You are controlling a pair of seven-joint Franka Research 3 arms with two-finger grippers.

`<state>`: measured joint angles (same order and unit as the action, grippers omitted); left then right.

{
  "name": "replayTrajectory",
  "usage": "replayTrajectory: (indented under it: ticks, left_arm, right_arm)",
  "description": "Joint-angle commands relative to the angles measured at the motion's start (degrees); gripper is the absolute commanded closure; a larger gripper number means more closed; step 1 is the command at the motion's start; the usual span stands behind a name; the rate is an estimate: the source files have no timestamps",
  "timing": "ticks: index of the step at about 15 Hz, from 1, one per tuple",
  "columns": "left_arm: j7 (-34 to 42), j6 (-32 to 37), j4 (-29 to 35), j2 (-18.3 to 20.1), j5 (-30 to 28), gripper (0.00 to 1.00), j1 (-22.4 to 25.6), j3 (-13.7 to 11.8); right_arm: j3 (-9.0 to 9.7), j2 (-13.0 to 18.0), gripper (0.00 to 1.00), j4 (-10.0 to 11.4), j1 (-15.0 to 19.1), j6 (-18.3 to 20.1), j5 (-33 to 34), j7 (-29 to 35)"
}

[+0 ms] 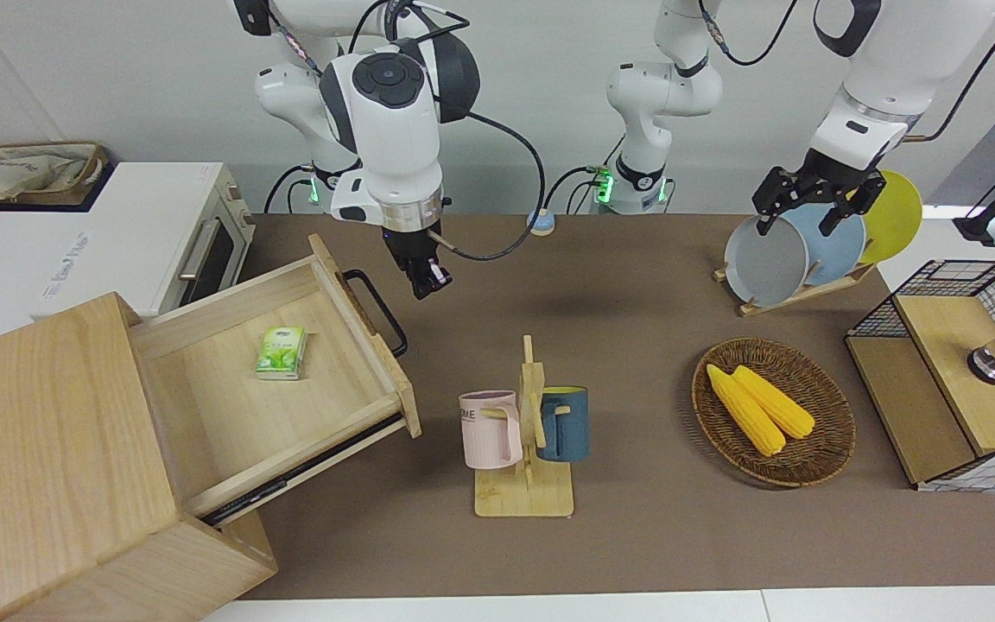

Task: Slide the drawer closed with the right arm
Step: 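Push the drawer front with the right gripper away from the robot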

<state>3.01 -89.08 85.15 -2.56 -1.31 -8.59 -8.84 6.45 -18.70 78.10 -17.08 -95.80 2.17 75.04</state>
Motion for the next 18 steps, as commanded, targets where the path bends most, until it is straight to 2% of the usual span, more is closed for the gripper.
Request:
replayTrajectory:
  ticks: [1,6,11,15,18]
  left_arm:
    - [0.3,0.0,-1.1,-0.7,0.9,0.0,-1.0,-0.9]
    - [0.3,0.0,-1.1,-0.7,0.8,0.0,-1.0,-0.9]
    - [0.3,0.0,-1.1,-0.7,0.8,0.0,-1.0,-0.9]
    - [0.3,0.0,-1.1,-0.7,0.8,0.0,-1.0,-0.9]
    - [0.3,0.0,-1.1,-0.7,0.8,0.0,-1.0,-0.9]
  right_arm:
    - [0.32,-1.2,1.0,0.3,0.8,-1.3,1.4,1.7]
    - [0.06,-2.6,1.0,0.2,1.9,-1.6,1.3,1.2]
    - [0.06,-3.7,1.0,0.1,2.8,-3.3,1.0,1.1]
    - [0.06,-4.3,1.0,0.1,3.9,-6.9,0.9,0.2]
    - [0.06,-4.9,1.0,0.1,5.0,-7.2,0.8,-1.3]
